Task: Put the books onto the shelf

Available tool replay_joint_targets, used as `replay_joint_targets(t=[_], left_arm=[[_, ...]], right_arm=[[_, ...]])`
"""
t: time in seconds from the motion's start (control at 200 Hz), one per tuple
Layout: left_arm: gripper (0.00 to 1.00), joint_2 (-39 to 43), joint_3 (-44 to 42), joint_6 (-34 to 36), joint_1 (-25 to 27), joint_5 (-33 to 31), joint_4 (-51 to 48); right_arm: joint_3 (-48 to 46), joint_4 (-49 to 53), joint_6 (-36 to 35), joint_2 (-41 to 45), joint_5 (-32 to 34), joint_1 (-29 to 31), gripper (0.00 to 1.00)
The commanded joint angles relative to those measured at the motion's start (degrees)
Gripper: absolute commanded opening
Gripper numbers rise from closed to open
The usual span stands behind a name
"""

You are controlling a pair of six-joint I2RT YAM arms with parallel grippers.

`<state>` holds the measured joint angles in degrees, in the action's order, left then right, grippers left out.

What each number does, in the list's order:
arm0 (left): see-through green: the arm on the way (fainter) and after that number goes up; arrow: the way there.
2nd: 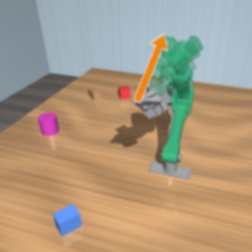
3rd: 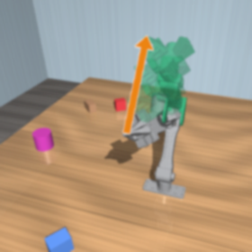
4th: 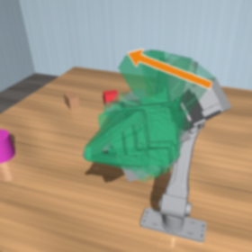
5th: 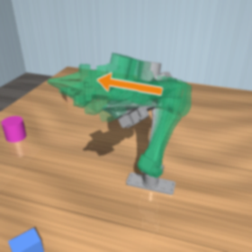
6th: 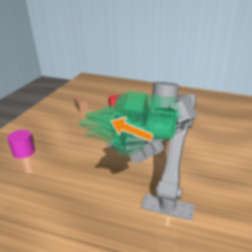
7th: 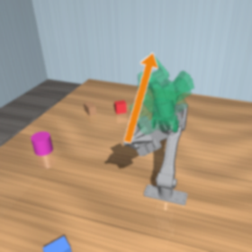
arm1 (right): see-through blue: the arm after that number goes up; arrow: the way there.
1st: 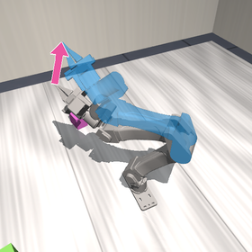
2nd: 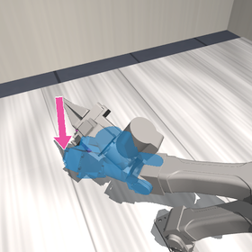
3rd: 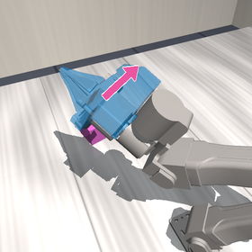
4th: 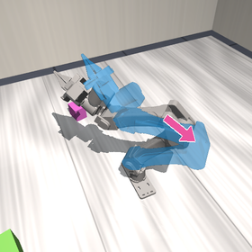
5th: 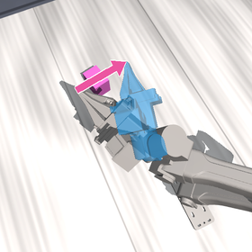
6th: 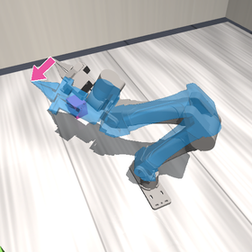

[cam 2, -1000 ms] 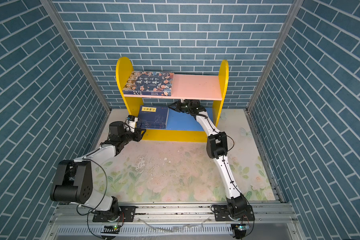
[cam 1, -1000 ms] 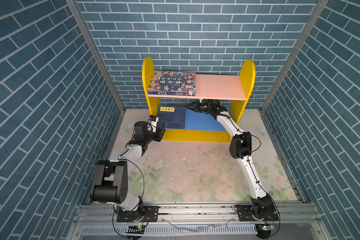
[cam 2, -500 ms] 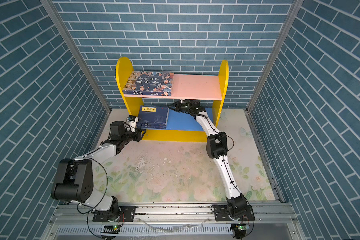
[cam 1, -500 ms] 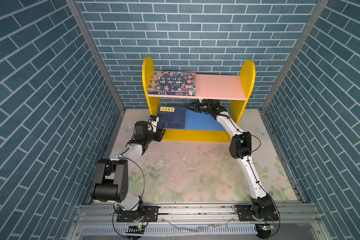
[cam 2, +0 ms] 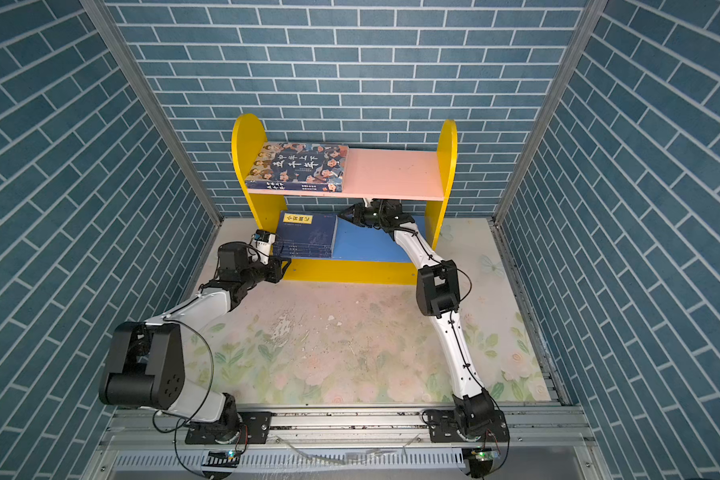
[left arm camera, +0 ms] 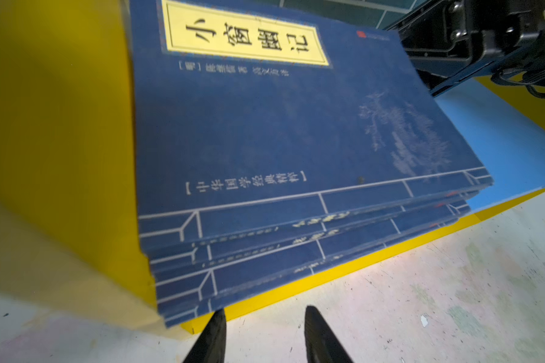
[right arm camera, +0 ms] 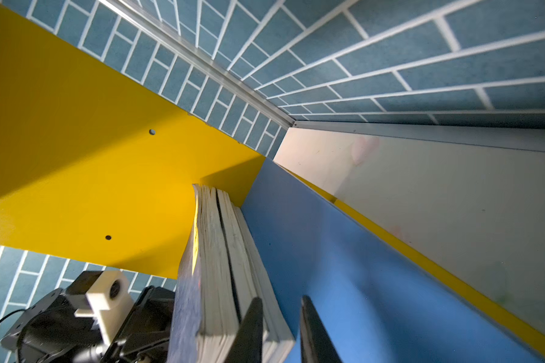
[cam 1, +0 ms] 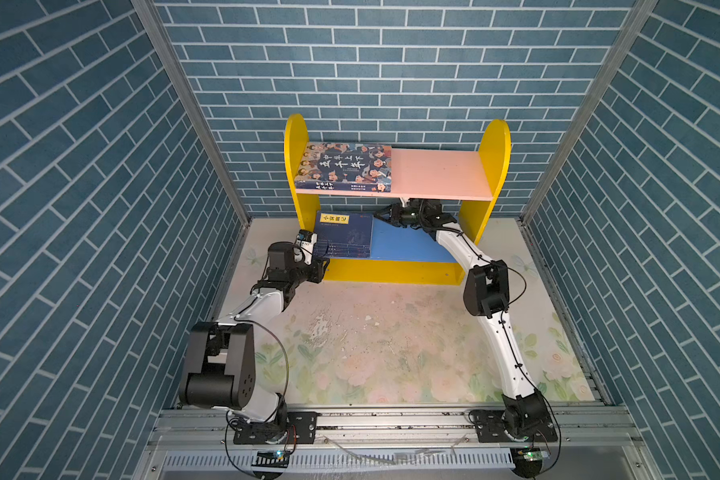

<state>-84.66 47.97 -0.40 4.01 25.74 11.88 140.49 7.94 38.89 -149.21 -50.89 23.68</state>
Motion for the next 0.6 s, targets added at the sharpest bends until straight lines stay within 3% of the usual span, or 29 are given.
replay_joint_targets(t=[0.0, 0.32, 0.495, 0.595], left_arm=[[0.45, 4.9, -1.4, 3.0, -0.3, 0.5, -5.1], [0.50, 13.3, -0.6, 5.5, -1.0, 2.4, -22.6], [0.56, 18.1, 0.5, 8.8, -1.4, 2.5, -33.9], [0.64, 21.1, 0.1, 11.0, -1.5, 2.3, -37.2]], right_arm=[[-3.7, -0.2, -3.1, 7.3, 4.1, -1.0, 0.24], [-18.2, -1.8, 0.5, 18.9, 13.4, -2.9, 0.25], [-30.2, -2.1, 1.7, 27.9, 13.0, -3.0, 0.26], [-39.2, -3.0, 1.9, 33.8, 12.6, -2.9, 0.27]])
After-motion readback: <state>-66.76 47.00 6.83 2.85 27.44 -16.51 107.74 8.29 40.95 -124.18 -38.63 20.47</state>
